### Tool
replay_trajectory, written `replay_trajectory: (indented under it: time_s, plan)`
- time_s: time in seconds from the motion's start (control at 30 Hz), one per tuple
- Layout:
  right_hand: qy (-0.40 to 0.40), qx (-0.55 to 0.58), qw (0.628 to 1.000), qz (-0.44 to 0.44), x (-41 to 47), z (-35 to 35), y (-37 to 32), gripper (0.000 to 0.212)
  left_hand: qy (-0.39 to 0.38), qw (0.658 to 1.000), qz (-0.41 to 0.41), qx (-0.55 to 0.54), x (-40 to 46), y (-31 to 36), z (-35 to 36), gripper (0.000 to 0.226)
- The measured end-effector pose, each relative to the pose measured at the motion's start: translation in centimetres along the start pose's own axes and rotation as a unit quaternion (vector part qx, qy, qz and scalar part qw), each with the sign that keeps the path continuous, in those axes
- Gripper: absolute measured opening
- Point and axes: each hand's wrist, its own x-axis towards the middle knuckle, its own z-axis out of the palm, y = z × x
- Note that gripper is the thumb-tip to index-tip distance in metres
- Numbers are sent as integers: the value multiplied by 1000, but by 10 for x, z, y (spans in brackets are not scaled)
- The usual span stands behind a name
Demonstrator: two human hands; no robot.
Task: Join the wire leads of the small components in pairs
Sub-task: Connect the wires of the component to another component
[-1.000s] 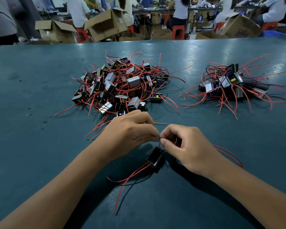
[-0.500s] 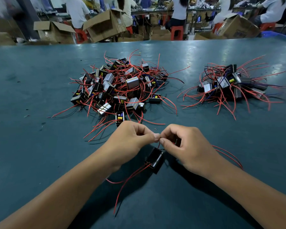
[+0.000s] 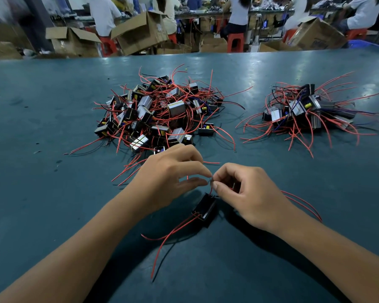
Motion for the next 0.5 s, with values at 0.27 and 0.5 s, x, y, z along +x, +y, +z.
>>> replay_trajectory:
  time_s: [0.27, 0.5]
  plan:
    - [-2, 2, 1000, -7, 0, 0, -1, 15, 19, 993, 82, 87, 4, -1, -1, 11]
    - [-2, 3, 1000, -11, -1, 0, -3, 14, 18, 992, 79, 92, 3, -1, -1, 9]
